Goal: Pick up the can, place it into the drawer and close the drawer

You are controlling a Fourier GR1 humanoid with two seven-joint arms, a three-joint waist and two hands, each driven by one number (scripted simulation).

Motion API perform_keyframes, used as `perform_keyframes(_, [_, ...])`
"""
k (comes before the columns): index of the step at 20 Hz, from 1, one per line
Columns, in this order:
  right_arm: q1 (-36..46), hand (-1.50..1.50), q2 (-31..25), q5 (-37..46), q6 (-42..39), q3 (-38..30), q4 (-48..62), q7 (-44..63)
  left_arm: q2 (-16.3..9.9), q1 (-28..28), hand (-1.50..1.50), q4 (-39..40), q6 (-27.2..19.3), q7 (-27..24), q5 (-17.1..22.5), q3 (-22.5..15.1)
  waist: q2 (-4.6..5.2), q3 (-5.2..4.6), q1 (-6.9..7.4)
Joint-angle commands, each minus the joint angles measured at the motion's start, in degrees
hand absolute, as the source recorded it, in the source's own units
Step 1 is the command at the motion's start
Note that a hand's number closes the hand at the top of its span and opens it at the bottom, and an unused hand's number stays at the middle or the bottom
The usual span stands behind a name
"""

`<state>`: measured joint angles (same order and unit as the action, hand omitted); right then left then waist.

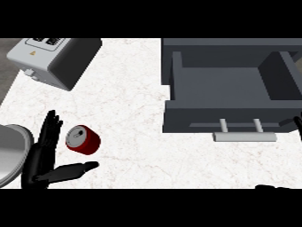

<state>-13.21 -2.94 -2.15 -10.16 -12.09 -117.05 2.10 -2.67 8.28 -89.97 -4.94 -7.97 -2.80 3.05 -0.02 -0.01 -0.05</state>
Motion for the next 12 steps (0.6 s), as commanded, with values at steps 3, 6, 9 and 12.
perform_keyframes(3, [-3.1, -1.5, 1.1, 0.5, -1.3, -0.1, -1.3, -2.4, -0.2, 1.9, -1.5, 5.2, 2.4, -6.9, 1.2, 1.2, -0.01, 0.0, -0.08])
perform_keyframes(6, [-1.0, -1.5, 0.2, -2.4, -1.2, -1.9, -2.6, 1.3, 1.2, 2.1, -1.5, 7.7, 0.6, -8.7, -1.1, -0.2, -0.01, 0.0, -0.08])
perform_keyframes(9, [-0.9, -1.5, 2.5, 1.9, 0.2, 1.6, -1.7, 1.4, -1.8, 0.5, -1.5, 6.7, 3.2, -4.6, 2.2, 3.1, -0.01, 0.01, 0.01])
perform_keyframes(12, [1.7, -1.5, 2.4, 1.9, 1.4, 0.7, 0.0, 0.8, -1.5, -3.0, -1.5, 18.3, 2.8, -13.2, 1.7, 5.0, 0.04, -0.01, -0.05])
